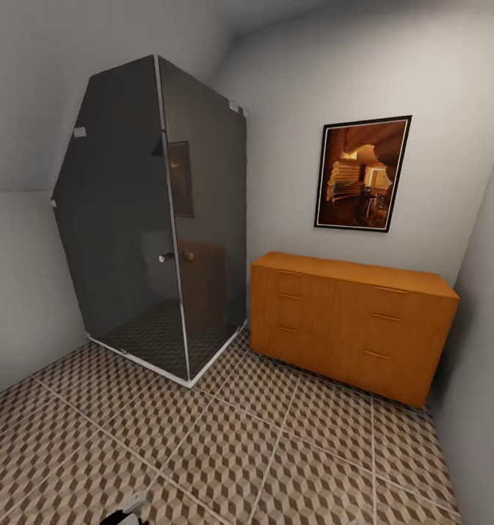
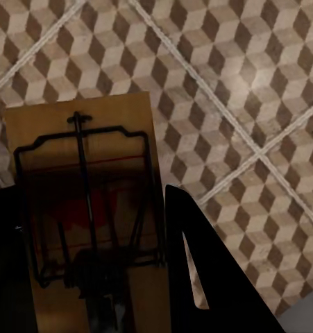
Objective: Take the four mousetraps from the cabinet in the bathroom and place them on the bathroom floor. Make sure all four end up on the same floor surface, and ensure that at least two of them are either under or directly next to the same bathroom sink.
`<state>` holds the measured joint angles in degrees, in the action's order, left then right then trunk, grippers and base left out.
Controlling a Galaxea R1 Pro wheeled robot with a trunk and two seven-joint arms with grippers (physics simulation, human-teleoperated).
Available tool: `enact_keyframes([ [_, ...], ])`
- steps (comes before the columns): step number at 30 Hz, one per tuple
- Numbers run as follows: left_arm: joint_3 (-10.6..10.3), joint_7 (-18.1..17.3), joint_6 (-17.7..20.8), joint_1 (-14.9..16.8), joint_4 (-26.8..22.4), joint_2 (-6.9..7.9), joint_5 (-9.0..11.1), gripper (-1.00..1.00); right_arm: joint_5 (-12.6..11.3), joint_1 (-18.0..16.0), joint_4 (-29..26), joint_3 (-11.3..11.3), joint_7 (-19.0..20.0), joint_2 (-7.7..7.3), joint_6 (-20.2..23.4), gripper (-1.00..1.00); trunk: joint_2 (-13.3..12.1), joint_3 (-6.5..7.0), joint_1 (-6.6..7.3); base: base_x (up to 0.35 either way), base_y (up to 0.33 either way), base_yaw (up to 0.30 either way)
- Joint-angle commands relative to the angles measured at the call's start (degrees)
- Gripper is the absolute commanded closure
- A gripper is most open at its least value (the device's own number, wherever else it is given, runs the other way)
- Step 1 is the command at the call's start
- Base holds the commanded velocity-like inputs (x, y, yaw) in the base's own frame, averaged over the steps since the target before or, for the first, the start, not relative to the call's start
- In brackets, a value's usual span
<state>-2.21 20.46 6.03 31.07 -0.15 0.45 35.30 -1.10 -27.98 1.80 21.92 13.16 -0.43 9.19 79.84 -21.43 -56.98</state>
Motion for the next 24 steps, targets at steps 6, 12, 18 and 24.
enact_keyframes([
  [6,-0.2,0.1,0.5,0.0,0.0,-0.26,0.0,1.0,-0.3,-0.1,0.0,0.2,0.2,0.03,0.1,1.0,0.0,-0.06,0.0,-0.001,0.0,0.27],
  [12,-0.2,0.1,0.4,0.0,0.0,-0.35,0.0,1.0,-0.3,-0.1,0.0,0.2,0.1,0.07,0.1,1.0,0.0,-0.06,0.0,0.003,0.001,0.271],
  [18,-0.2,0.1,0.4,0.0,0.0,-0.12,0.1,1.0,-0.3,-0.1,0.0,0.2,0.1,0.08,0.1,1.0,0.0,-0.06,0.0,0.221,0.03,0.271],
  [24,-0.2,0.0,0.3,-1.0,0.0,-0.01,0.1,1.0,-0.3,-0.1,0.0,0.2,0.1,0.08,0.1,1.0,0.0,-0.06,0.0,0.315,0.004,0.27],
])
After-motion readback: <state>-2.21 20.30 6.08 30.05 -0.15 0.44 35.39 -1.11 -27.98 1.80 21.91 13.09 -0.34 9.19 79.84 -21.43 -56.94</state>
